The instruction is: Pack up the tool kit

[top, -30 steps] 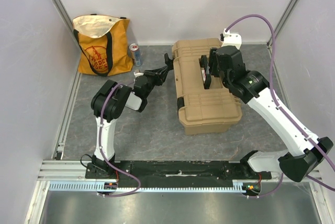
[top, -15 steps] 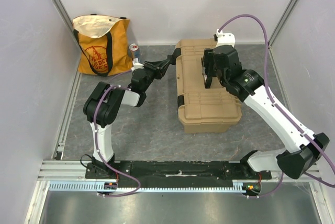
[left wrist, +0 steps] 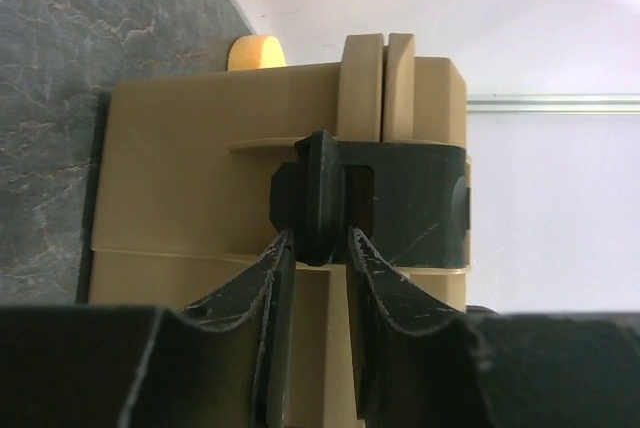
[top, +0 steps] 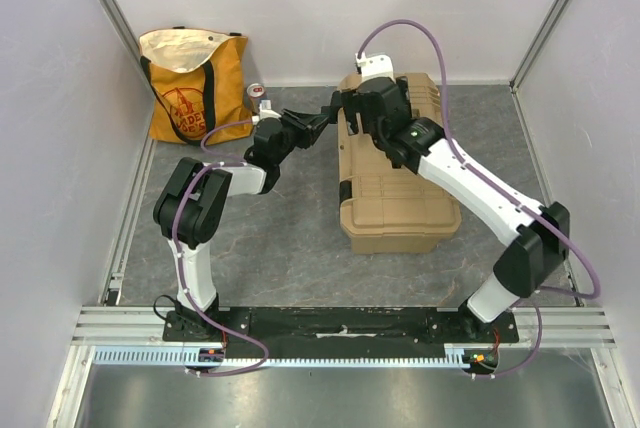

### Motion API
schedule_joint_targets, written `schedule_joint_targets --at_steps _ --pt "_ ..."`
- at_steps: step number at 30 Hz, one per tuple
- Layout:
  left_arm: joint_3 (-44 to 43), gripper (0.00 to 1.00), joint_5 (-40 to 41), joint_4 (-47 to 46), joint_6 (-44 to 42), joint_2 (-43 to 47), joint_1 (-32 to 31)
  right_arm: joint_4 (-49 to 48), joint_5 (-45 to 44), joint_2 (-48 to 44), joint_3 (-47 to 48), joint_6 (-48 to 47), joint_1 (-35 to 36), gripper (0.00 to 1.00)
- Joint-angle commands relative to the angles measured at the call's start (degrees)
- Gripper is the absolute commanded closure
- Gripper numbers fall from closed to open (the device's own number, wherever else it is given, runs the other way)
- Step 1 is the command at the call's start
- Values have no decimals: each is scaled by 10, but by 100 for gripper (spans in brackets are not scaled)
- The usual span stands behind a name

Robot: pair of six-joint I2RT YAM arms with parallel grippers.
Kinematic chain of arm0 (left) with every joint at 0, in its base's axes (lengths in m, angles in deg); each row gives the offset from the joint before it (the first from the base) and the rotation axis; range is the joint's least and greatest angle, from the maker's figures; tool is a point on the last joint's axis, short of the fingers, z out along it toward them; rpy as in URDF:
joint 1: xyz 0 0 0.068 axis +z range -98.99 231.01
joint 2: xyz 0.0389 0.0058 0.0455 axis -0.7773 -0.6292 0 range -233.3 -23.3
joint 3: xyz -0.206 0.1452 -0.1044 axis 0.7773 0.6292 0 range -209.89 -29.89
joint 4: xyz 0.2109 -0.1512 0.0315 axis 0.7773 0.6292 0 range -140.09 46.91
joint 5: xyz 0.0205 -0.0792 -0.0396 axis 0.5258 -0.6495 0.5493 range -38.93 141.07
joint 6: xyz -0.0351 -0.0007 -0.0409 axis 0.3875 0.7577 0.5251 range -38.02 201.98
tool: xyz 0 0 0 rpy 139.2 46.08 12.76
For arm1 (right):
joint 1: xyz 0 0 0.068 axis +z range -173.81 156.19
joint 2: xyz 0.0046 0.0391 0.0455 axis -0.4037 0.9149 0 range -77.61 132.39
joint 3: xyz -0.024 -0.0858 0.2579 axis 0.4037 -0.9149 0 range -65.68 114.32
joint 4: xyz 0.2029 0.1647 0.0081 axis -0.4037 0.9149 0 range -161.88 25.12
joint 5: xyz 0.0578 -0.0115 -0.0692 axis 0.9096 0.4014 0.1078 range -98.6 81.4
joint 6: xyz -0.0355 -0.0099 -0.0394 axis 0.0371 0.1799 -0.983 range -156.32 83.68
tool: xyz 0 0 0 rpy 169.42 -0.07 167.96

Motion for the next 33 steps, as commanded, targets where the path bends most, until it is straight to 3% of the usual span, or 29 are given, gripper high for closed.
schedule_joint_targets --at_steps 1,19,26,33 --pt "-27 67 -57 14 -45 1 -18 -84 -55 46 51 -45 1 6" --pt "-55 67 -51 72 -86 13 -18 -112 -77 192 170 -127 3 4" --pt "-53 67 -49 79 -92 15 -18 -78 -83 225 188 -115 -13 9" --pt "-53 67 -48 81 -93 14 -18 -28 -73 239 195 -68 -31 23"
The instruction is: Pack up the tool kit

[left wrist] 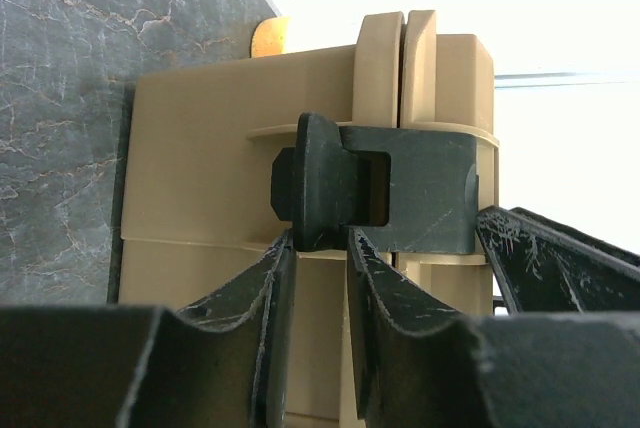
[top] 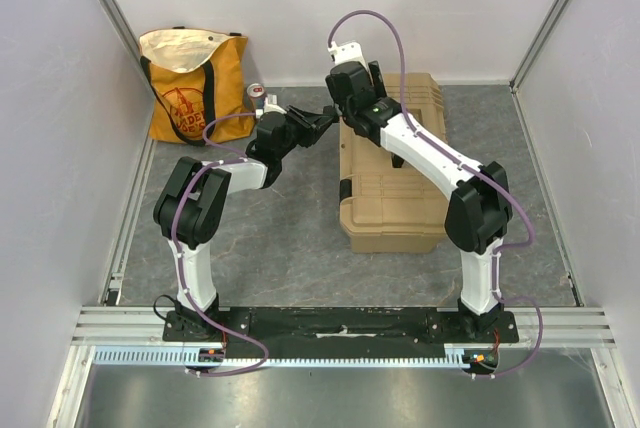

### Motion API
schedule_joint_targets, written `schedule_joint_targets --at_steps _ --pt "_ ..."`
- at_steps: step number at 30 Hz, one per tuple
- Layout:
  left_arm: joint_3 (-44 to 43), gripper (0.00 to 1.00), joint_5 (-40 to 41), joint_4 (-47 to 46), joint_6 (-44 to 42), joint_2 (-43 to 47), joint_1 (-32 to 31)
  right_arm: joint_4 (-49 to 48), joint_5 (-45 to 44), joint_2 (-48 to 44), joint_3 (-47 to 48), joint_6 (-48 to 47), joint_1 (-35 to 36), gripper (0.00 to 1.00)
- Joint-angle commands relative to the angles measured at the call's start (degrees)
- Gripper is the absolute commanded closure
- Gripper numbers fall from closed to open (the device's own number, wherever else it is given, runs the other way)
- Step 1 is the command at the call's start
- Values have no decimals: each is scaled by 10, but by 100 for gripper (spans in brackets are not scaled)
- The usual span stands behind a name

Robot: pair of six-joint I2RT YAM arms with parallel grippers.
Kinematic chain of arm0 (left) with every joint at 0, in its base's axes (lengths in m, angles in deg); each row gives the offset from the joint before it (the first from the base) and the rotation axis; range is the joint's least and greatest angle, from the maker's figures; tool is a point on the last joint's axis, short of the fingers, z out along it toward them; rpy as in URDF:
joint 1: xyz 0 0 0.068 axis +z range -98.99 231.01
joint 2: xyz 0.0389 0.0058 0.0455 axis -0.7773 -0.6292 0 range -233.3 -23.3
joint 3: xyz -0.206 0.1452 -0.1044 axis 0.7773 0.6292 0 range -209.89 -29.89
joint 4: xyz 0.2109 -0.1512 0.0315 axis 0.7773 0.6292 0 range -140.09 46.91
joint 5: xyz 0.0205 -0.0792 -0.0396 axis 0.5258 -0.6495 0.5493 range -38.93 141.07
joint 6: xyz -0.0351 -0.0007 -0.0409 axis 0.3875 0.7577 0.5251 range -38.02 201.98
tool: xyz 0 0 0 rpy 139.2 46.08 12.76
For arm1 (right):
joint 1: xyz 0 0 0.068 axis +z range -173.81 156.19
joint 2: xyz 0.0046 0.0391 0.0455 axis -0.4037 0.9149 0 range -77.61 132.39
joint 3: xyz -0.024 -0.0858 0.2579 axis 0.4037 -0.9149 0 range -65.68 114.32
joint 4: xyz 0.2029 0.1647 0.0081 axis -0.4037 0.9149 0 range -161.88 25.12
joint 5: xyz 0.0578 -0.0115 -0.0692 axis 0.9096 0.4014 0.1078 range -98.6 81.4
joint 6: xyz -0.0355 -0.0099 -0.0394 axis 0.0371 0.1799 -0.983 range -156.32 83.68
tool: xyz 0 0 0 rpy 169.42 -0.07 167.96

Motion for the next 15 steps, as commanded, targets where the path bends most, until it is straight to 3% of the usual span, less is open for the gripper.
schedule_joint_targets --at_steps 1,15 --pt "-16 67 -26 5 -33 14 -16 40 -3 8 19 31 -19 24" --pt "-11 66 -16 42 -38 0 -11 56 30 13 -5 48 -21 25"
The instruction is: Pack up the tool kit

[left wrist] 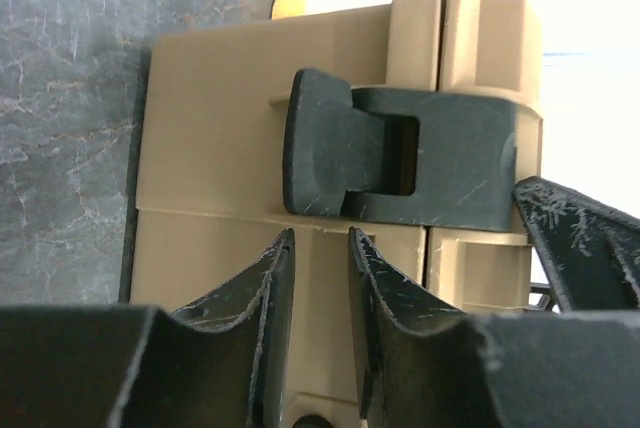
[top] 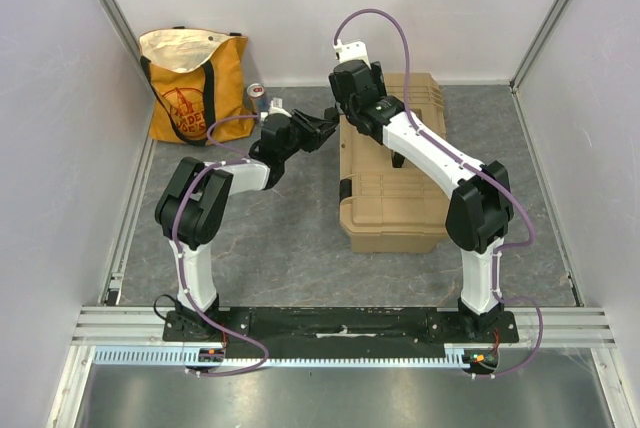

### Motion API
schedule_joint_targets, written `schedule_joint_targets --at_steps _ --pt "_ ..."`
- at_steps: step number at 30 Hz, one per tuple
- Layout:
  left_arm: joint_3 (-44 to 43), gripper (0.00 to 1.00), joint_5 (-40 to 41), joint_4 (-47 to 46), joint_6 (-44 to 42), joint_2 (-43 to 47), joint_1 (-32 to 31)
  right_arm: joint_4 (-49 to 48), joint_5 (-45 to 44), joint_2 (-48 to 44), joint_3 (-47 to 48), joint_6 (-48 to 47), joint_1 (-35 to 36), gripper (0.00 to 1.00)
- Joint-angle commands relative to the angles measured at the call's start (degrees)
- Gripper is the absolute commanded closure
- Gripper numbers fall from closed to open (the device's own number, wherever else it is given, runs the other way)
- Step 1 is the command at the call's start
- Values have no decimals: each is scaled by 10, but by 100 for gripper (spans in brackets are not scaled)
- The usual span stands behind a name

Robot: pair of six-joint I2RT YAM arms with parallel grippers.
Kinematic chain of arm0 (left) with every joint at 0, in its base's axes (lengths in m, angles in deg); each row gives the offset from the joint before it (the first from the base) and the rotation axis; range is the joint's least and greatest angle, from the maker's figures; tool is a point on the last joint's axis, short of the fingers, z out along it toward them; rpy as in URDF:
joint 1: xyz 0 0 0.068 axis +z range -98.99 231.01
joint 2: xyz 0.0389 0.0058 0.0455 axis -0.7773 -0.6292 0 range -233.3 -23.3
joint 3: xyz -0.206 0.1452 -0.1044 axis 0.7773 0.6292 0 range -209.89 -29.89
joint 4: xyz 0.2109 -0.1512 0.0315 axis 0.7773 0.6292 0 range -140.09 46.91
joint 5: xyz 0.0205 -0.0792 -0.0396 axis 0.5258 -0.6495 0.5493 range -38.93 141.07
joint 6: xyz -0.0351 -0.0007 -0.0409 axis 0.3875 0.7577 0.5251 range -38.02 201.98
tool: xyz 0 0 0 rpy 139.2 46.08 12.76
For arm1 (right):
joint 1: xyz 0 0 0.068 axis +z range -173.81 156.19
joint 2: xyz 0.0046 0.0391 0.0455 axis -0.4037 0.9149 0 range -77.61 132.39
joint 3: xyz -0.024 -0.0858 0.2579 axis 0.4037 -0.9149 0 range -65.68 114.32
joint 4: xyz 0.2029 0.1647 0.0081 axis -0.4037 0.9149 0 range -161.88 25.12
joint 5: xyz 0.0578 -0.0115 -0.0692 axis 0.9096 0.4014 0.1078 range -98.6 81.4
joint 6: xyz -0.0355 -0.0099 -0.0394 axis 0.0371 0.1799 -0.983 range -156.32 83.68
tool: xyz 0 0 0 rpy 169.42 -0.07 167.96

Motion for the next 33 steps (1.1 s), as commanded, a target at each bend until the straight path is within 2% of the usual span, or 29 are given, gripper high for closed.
schedule_joint_targets --at_steps 1,9,14,19,23,26,30,33 --pt "-11 64 -8 23 -32 -1 -5 46 7 14 -5 12 -5 25" --pt "0 61 13 81 -71 18 -1 54 10 8 1 28 -5 25" --pt "2 60 59 196 -137 66 1 77 0 -14 44 34 -5 24" --pt "11 59 107 314 -215 122 0 98 -18 -39 108 32 -5 9" --pt "36 55 141 345 -249 178 1 109 -23 -77 118 37 -6 4" --pt "49 46 150 373 -277 219 0 142 -27 -119 92 57 -5 3" --pt "56 33 169 416 -311 276 1 164 -26 -206 -23 93 -5 4" --pt "58 29 178 436 -326 310 3 166 5 -259 -98 114 -6 6"
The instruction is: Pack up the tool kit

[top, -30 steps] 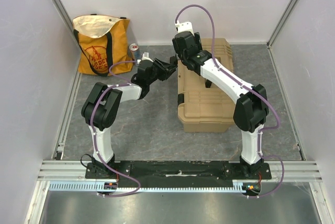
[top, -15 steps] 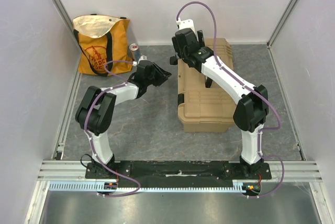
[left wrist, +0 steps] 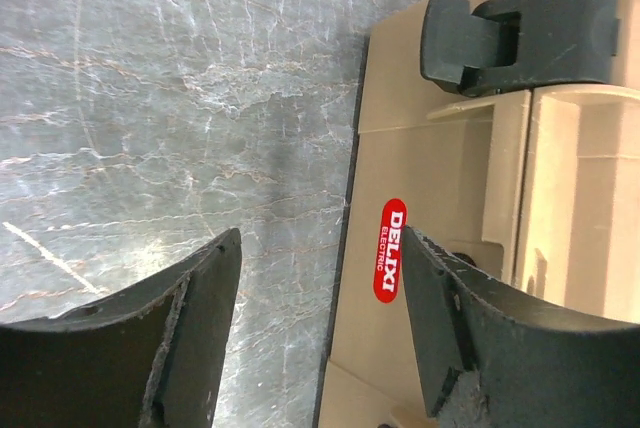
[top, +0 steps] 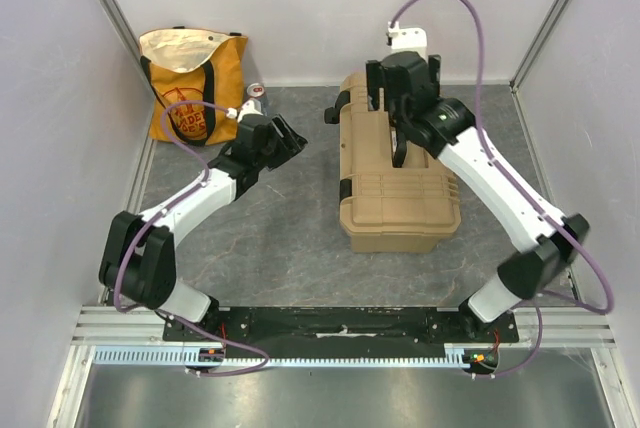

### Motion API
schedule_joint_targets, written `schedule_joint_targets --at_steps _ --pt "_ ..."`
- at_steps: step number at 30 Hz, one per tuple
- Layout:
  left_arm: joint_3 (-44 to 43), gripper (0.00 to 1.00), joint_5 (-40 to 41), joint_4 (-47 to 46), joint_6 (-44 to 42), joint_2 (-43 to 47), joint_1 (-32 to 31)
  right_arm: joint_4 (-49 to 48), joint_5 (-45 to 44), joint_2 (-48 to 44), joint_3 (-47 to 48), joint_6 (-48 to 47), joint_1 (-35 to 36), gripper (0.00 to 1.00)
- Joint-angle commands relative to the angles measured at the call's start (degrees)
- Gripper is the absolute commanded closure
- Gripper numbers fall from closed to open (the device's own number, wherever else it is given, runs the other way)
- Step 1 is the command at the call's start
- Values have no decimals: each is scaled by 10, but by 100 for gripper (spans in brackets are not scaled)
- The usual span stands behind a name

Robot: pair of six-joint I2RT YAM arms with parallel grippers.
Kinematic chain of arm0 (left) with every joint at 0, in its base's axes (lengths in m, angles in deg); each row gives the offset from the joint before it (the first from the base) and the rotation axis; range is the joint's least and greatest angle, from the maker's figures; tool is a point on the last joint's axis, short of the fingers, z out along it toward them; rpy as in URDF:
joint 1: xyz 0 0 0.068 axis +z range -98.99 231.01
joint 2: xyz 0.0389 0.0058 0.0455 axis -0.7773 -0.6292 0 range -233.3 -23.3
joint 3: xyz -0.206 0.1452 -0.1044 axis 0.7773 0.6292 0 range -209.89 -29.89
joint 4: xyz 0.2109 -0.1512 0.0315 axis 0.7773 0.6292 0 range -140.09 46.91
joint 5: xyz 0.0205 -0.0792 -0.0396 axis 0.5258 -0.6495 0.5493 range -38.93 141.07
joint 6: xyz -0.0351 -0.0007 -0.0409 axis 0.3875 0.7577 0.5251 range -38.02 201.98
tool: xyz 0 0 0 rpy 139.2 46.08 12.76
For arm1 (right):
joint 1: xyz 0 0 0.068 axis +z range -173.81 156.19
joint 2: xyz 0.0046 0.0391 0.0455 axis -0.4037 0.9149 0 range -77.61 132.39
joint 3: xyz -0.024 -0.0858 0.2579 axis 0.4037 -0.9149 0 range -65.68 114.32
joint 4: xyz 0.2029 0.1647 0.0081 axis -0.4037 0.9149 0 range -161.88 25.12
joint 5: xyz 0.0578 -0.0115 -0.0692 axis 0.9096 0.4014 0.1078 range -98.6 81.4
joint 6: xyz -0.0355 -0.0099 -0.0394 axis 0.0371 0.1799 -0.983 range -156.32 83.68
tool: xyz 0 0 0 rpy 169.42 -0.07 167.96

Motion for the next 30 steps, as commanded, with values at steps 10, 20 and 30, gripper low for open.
schedule_joint_targets --at_steps 10,20,30 --pt "-13 12 41 64 -95 108 25 66 62 -62 -134 97 -2 28" --pt "-25 24 -18 61 -120 97 35 92 80 -73 -168 135 1 92" --pt "-120 51 -67 114 -113 -19 32 115 112 -160 -216 186 57 100"
